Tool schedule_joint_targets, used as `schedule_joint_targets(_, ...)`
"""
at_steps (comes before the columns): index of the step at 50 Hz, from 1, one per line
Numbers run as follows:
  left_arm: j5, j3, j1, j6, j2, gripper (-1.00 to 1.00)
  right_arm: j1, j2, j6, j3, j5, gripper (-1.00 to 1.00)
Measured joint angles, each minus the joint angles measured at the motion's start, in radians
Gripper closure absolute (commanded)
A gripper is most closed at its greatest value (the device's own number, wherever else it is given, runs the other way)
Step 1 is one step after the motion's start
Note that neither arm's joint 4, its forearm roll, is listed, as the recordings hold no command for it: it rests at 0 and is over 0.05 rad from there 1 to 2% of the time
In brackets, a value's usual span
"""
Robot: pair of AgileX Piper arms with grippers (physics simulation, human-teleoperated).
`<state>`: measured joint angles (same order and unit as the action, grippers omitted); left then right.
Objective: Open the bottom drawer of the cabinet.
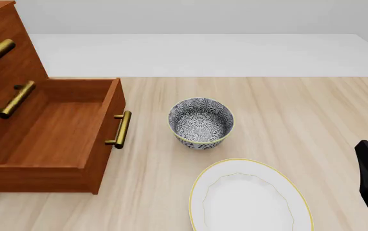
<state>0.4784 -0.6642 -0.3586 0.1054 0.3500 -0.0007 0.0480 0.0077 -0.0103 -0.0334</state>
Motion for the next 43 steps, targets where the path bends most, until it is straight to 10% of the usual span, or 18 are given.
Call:
schedule_joint_targets(12,0.172,-0.132,0.045,-0.068,-0.246,-1.0,0.0,0.0,0.0,0.0,0.0,-1.0)
schedule_joint_targets(31,0.616,-0.7,0.098,-0.111,-0.335,-1.0,0.0,0.0,0.0,0.0,0.0,-1.0)
schedule_joint_targets(43,0.704,-0.801,0.104,-0.097,-0.347,-1.0,0.0,0.0,0.0,0.0,0.0,-1.0)
